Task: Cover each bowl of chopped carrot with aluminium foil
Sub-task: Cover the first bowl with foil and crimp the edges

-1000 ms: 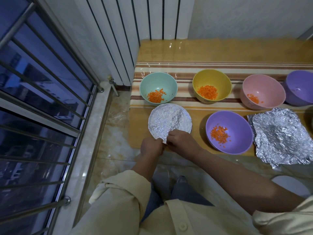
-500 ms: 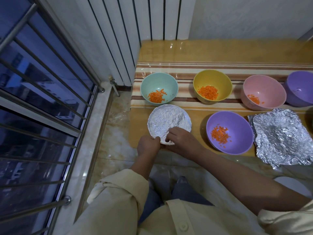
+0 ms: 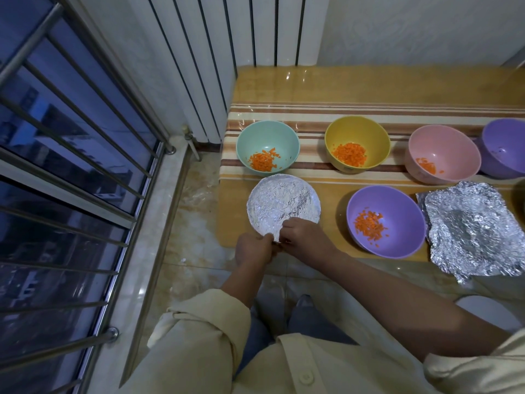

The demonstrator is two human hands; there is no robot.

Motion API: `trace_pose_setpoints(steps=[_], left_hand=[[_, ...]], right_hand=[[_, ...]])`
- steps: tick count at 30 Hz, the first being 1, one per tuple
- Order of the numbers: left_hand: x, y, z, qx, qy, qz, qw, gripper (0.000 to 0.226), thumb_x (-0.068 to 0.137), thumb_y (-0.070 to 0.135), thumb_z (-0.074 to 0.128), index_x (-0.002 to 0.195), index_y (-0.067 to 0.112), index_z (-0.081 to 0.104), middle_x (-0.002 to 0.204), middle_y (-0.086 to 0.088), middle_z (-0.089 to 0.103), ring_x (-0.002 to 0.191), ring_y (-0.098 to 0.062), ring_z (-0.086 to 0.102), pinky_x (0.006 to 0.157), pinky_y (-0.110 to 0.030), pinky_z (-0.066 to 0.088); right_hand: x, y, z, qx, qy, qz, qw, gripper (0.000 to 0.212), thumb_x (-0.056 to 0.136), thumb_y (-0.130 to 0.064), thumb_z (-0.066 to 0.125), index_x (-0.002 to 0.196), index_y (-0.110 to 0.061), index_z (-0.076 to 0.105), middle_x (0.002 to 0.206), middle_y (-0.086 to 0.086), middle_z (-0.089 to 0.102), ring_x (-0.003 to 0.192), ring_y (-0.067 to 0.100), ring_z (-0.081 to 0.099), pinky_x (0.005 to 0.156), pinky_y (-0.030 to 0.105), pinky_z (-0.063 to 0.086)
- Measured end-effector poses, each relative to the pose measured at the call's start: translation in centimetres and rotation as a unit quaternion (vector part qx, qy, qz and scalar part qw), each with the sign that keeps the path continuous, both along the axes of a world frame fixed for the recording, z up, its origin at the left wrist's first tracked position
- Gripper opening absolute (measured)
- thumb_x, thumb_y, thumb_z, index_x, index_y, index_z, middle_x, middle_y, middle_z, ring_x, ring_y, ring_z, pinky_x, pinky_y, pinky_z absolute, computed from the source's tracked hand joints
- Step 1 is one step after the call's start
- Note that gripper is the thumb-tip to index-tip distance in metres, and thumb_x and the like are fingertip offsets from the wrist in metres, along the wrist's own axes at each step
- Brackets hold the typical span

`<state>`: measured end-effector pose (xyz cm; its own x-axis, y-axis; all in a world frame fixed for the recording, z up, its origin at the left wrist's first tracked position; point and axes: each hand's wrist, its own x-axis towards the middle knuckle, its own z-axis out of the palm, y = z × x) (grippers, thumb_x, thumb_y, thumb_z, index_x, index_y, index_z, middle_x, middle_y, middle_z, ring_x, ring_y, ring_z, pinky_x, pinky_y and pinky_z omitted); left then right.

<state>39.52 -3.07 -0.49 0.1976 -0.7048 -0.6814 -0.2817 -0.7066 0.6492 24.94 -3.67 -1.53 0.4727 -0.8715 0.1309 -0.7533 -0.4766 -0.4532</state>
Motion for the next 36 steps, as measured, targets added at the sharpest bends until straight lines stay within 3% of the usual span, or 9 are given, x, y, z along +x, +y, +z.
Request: trace_pose_setpoints(steps=[3,8,11,13,19,24,28,32,36], left_hand=[[0.0,-0.1,-0.3,-0.009,-0.021,-0.009,1.000,0.031,0.063,0.039,0.056,0.047,0.014,0.067,0.065,-0.012,0.073,0.073,-0.034,0.073,0.077,-0.050,0.060],[0.1,0.2,-0.1,-0.002,-0.007,-0.021,1.000,0.040,0.087,0.039,0.066,0.054,0.017,0.070,0.066,-0.007,0.074,0.077,-0.028,0.074,0.082,-0.045,0.060],[0.0,0.2,-0.5,-0.008,-0.024,-0.030,0.999,0.034,0.072,0.038,0.059,0.051,0.015,0.073,0.063,-0.006,0.074,0.076,-0.029,0.074,0.080,-0.047,0.060],[-0.1,-0.1,-0.4,-0.016,-0.049,-0.047,0.998,0.034,0.070,0.037,0.057,0.063,0.010,0.076,0.067,-0.009,0.074,0.077,-0.029,0.073,0.078,-0.043,0.060],[0.2,-0.7,0.3,-0.026,-0.102,-0.083,0.991,0.034,0.076,0.035,0.058,0.074,0.005,0.073,0.073,-0.008,0.070,0.079,-0.032,0.068,0.063,-0.034,0.049],[0.3,-0.7,-0.2,-0.028,-0.075,-0.080,0.994,0.040,0.086,0.027,0.060,0.046,0.022,0.065,0.066,-0.003,0.075,0.078,-0.029,0.072,0.078,-0.041,0.060],[0.2,0.0,-0.1,0.006,-0.024,-0.054,0.998,0.044,0.090,0.050,0.063,0.065,0.015,0.072,0.061,-0.003,0.073,0.063,-0.021,0.072,0.071,-0.037,0.060],[-0.5,0.2,-0.5,-0.015,-0.005,-0.014,1.000,0.034,0.089,0.023,0.066,0.056,0.014,0.069,0.058,-0.004,0.072,0.058,-0.021,0.069,0.080,-0.047,0.060],[-0.6,-0.1,-0.2,-0.012,-0.013,-0.018,1.000,0.035,0.088,0.019,0.063,0.053,0.014,0.068,0.061,-0.007,0.073,0.059,-0.023,0.069,0.078,-0.045,0.061]], right_hand=[[0.0,0.0,0.0,-0.003,-0.006,-0.010,1.000,0.023,0.063,-0.006,0.079,0.058,-0.008,0.057,0.061,0.004,0.052,0.057,0.024,0.054,0.044,0.030,0.037],[0.2,0.0,0.1,-0.004,-0.003,-0.013,1.000,0.023,0.060,-0.004,0.081,0.058,-0.008,0.058,0.061,0.004,0.054,0.057,0.024,0.055,0.046,0.026,0.036],[0.4,0.1,-0.1,0.004,-0.010,-0.010,1.000,0.022,0.062,-0.005,0.081,0.060,-0.008,0.059,0.062,0.005,0.055,0.057,0.025,0.056,0.046,0.027,0.038],[0.4,0.1,-0.1,0.010,-0.013,-0.011,1.000,0.022,0.063,-0.006,0.081,0.062,-0.008,0.060,0.064,0.005,0.055,0.059,0.026,0.056,0.048,0.027,0.037],[-0.9,0.0,0.3,-0.028,-0.035,-0.001,0.999,0.026,0.078,-0.033,0.071,0.073,-0.008,0.062,0.072,0.005,0.055,0.068,0.020,0.051,0.054,0.028,0.034],[-1.3,0.3,-0.1,-0.024,0.021,0.006,0.999,0.026,0.062,-0.007,0.083,0.065,-0.010,0.058,0.067,0.003,0.055,0.061,0.023,0.054,0.051,0.025,0.033],[-0.9,0.0,-0.1,-0.017,0.029,0.003,0.999,0.023,0.057,-0.002,0.080,0.061,-0.010,0.059,0.063,0.003,0.055,0.059,0.023,0.055,0.048,0.024,0.032],[-0.8,0.0,-0.2,-0.004,0.023,0.003,1.000,0.021,0.060,-0.004,0.077,0.059,-0.010,0.057,0.063,0.003,0.055,0.061,0.023,0.055,0.046,0.027,0.037],[-0.8,0.0,-0.2,-0.001,0.017,-0.001,1.000,0.021,0.062,-0.005,0.076,0.060,-0.011,0.056,0.064,0.003,0.054,0.061,0.023,0.054,0.048,0.027,0.035]])
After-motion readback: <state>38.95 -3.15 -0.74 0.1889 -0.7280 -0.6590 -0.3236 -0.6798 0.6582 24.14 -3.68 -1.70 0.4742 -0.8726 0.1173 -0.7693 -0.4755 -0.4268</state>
